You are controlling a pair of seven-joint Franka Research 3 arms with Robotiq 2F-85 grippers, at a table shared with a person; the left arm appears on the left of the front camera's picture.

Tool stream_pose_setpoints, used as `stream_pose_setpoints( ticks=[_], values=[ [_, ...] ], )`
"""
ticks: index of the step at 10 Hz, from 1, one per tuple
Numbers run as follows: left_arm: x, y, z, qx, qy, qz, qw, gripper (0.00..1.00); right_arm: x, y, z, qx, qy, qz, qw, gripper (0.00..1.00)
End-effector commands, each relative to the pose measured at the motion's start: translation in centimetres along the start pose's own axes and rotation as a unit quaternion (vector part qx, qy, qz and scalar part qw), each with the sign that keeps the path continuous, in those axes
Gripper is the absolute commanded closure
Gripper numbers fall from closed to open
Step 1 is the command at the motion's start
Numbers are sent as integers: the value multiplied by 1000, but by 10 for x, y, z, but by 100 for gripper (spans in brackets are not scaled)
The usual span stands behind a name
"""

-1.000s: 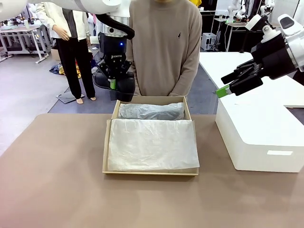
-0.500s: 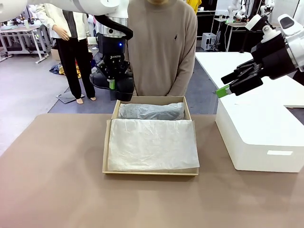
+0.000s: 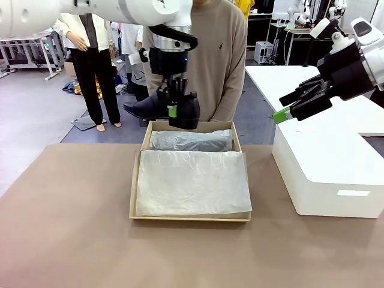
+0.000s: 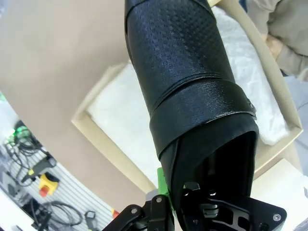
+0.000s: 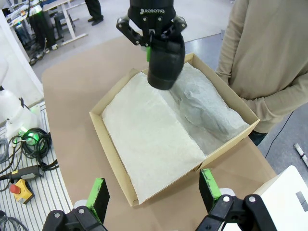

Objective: Pack the shoes into the box.
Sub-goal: Place the other shoe of the Shoes into the Shoes Box.

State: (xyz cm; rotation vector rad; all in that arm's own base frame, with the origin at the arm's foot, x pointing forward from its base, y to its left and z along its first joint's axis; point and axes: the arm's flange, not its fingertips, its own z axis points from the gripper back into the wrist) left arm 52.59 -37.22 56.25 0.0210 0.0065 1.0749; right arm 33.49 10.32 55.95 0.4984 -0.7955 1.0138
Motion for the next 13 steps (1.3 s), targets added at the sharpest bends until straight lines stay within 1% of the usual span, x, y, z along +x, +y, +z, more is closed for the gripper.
stream_pose_setpoints(
  ticks=[1, 3, 4, 5, 7, 8, 9, 13],
  values=[
    [-25, -18, 0, -9, -8, 49, 999, 100, -1, -3, -2, 10, -14, 9, 1000, 0],
    [-50, -29, -11, -16, -4, 80, 997, 100, -1, -3, -2, 10, -14, 9, 1000, 0],
    [-60, -35, -15, -22, -10, 90, 996, 100, -1, -3, -2, 10, -14, 9, 1000, 0],
    [-68, -40, -17, -32, -18, 100, 994, 100, -1, -3, -2, 10, -14, 9, 1000, 0],
    [-76, -46, -23, -22, -24, 133, 991, 100, -1, -3, -2, 10, -14, 9, 1000, 0],
    [-76, -45, -24, -25, -29, 113, 993, 100, -1, -3, -2, 10, -14, 9, 1000, 0],
    [-72, -38, -36, -31, -4, 91, 995, 100, -1, -3, -2, 10, -14, 9, 1000, 0],
    [-72, -38, -36, -31, -4, 91, 995, 100, -1, -3, -2, 10, -14, 9, 1000, 0]
  ],
)
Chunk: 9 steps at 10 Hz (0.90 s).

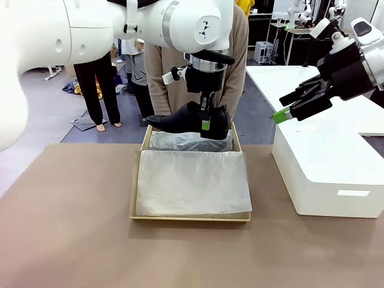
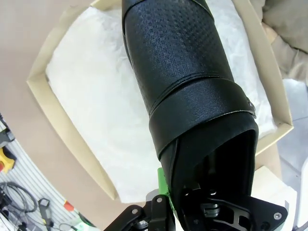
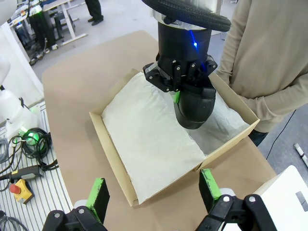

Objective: Pack the shoes into the box.
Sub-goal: Place the other shoe of the Shoes into the Shoes Box.

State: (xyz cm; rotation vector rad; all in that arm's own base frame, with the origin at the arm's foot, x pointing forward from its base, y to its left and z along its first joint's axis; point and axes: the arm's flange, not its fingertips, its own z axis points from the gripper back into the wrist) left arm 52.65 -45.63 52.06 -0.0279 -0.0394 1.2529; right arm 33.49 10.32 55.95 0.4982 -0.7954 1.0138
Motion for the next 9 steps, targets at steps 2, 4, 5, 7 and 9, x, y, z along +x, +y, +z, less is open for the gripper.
stream_pose_setpoints(
  ticks=[2, 4, 5, 7, 9],
  values=[
    [-3, -3, -3, -12, 5, 18, 1000, 100, -1, -3, -2, 10, -14, 9, 1000, 0],
    [-13, -8, -13, -10, -9, 25, 1000, 100, -1, -3, -2, 10, -14, 9, 1000, 0],
    [-17, -10, -17, -15, -8, 47, 999, 100, -1, -3, -2, 10, -14, 9, 1000, 0],
    [-27, -14, -27, -15, -10, 57, 998, 100, -1, -3, -2, 10, -14, 9, 1000, 0],
    [-30, -18, -32, -42, -19, 102, 994, 100, -1, -3, -2, 10, -14, 9, 1000, 0]
  ],
)
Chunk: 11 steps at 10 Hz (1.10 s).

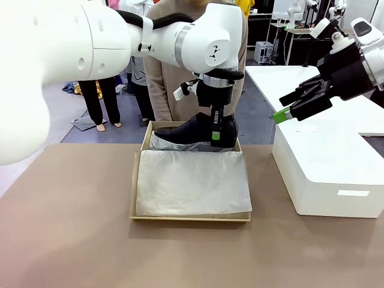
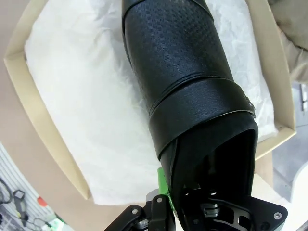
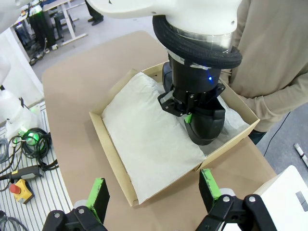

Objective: Pack the shoes into the box.
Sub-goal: Place the other shoe of the Shoes into the Shoes Box.

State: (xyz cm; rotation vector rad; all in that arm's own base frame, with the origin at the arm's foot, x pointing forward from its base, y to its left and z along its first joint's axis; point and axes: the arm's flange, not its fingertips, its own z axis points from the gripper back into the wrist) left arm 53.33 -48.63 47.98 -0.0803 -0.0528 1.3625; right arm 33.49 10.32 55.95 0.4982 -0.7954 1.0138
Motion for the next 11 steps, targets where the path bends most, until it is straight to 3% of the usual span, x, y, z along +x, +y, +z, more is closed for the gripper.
stream_pose_setpoints(
  ticks=[1, 11],
  values=[
    [-6, -5, 6, -34, -42, 51, 997, 100, -1, -3, -2, 10, -14, 9, 1000, 0],
    [-11, -17, -17, -25, -23, 83, 996, 100, -1, -3, -2, 10, -14, 9, 1000, 0]
  ],
)
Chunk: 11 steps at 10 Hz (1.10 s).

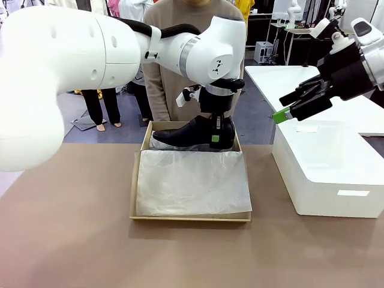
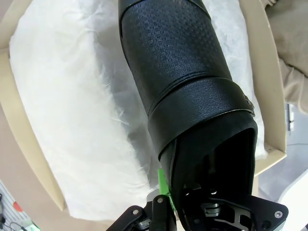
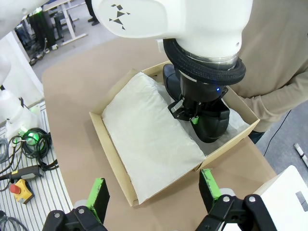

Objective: Pack the shoes into the box.
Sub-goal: Place the other shoe of the Shoes into the Shoes Box.

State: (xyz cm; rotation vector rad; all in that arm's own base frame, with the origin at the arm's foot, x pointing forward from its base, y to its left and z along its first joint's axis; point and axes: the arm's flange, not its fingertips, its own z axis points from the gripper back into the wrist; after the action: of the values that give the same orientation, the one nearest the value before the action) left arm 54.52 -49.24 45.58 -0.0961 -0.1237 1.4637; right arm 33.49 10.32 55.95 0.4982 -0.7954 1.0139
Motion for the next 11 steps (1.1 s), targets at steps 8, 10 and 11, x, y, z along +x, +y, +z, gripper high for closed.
stream_pose_setpoints(
  ticks=[8, 10, 11],
  values=[
    [-8, -5, -13, 28, 10, 50, 998, 100, -1, -3, -2, 10, -14, 9, 1000, 0],
    [-6, -4, -16, 39, 6, 56, 998, 100, -1, -3, -2, 10, -14, 9, 1000, 0],
    [-7, -5, -16, 37, 5, 54, 998, 100, -1, -3, -2, 10, -14, 9, 1000, 0]
  ],
)
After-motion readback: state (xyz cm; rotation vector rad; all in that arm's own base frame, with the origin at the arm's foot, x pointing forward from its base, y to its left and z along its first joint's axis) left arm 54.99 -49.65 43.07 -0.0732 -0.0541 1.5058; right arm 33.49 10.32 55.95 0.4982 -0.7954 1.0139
